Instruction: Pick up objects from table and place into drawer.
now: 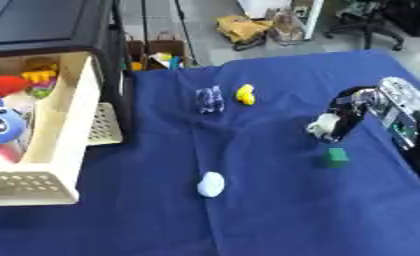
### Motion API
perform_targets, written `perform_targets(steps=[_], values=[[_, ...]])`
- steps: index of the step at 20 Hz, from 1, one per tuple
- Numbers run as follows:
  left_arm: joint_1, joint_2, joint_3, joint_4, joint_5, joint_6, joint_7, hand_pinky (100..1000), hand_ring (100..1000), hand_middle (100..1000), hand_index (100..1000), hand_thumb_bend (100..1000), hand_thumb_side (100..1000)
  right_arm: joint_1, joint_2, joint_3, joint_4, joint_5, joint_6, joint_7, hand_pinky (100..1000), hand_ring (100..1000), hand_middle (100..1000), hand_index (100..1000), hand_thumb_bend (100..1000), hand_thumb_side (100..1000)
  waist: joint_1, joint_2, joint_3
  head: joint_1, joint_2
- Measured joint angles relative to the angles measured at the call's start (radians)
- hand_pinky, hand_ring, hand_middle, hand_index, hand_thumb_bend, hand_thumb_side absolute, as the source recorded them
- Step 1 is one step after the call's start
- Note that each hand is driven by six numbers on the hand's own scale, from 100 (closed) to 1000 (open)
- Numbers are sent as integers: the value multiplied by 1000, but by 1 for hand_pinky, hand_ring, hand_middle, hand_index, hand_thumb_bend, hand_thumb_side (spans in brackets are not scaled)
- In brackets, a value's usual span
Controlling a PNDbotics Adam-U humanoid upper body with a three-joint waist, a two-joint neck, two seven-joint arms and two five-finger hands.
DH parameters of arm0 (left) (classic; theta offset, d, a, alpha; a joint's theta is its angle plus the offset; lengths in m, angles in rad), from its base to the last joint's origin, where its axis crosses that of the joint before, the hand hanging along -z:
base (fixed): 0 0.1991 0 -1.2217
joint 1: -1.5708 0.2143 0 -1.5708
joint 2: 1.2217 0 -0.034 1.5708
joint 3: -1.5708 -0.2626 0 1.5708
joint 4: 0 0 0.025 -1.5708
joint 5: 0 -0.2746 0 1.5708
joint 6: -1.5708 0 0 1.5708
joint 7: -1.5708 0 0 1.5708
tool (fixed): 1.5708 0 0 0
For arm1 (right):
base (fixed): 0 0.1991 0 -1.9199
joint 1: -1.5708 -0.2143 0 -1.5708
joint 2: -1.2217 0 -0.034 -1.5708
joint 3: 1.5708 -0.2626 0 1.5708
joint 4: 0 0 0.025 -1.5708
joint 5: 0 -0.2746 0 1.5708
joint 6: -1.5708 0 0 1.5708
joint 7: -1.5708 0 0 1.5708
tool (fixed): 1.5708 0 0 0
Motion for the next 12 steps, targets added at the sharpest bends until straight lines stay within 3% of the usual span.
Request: perform_targets(steps=[12], values=[[0, 0, 0, 0, 0, 2, -1, 486, 541, 594, 763, 318, 1000, -2, 3, 3, 1, 0, 14, -40, 822, 862, 554, 770, 219, 357, 0, 1, 0, -6, -6]])
